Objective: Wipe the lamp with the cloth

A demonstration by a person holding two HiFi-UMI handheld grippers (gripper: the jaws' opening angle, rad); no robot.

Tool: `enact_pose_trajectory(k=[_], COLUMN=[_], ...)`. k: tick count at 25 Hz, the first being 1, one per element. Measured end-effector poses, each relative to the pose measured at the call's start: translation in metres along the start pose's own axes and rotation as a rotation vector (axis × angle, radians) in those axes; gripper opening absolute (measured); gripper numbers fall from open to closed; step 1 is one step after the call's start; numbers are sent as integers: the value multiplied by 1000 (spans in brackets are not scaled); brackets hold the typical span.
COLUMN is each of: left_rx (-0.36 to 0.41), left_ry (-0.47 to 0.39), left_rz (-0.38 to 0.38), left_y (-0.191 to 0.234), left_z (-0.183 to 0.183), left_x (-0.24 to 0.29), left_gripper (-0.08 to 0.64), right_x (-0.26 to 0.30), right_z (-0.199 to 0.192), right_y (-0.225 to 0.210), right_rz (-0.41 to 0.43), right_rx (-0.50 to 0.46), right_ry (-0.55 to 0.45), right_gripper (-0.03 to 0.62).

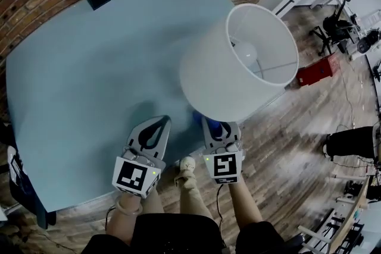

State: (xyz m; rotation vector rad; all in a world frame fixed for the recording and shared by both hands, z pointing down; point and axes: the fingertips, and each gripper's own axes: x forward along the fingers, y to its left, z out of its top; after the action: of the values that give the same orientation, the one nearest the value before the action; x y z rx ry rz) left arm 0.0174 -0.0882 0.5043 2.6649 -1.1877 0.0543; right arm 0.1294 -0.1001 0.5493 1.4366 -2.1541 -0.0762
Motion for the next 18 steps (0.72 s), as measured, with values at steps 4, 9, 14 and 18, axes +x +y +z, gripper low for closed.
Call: enact_pose_trajectory(k=[4,9,14,18], left_rx=[3,24,69,50], left_ry=[12,-11,-3,11], left_rz=[77,174,230,272], left_y=[-22,-46,-61,-58], left_z=[-5,5,11,10], left_x=[4,15,26,25], left_gripper=[9,9,9,8], right_x=[-32,-29,-2,22], right_z=[4,10,13,7], right_y=[-37,-75,-76,-65], right_rz=[-54,20,161,205], right_rx=[134,284,269,212], right_ry=[-140,-258,-299,-251], right_gripper=[95,95,96,95])
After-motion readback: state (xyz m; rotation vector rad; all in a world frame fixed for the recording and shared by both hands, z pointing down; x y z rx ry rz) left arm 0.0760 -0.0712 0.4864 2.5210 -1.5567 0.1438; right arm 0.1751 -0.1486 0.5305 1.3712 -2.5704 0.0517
